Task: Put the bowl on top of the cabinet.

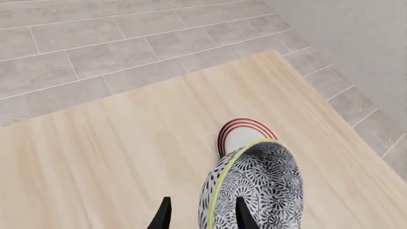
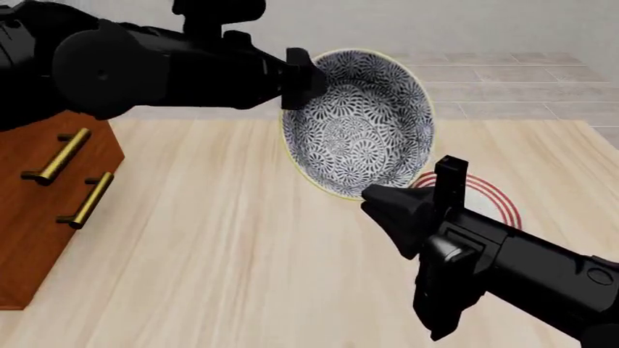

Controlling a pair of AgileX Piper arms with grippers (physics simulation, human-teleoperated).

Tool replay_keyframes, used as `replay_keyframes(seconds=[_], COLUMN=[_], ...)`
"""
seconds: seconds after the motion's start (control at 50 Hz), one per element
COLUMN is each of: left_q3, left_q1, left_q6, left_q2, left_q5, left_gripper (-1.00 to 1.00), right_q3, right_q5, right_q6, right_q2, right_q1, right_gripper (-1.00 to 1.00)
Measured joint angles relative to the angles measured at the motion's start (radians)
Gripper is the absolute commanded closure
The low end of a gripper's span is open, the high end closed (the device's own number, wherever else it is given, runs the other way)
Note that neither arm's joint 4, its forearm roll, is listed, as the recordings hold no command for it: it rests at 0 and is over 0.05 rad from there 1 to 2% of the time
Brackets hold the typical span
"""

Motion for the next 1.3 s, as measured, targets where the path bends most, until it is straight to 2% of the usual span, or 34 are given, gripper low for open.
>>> replay_keyframes(seconds=[0.92, 0.94, 1.3], left_q3=[0.038, 0.038, 0.038], left_q1=[-0.007, -0.007, -0.001], left_q6=[0.005, 0.005, 0.014], left_q2=[0.051, 0.052, 0.052], left_q5=[-0.058, -0.059, -0.06], left_gripper=[-1.0, 1.0, 1.0], right_q3=[0.0, 0.0, -0.006], right_q5=[0.001, 0.001, -0.004], right_q6=[-0.001, -0.001, -0.002], right_q2=[-0.001, -0.001, -0.002], right_q1=[0.002, 0.002, 0.014], right_gripper=[1.0, 1.0, 1.0])
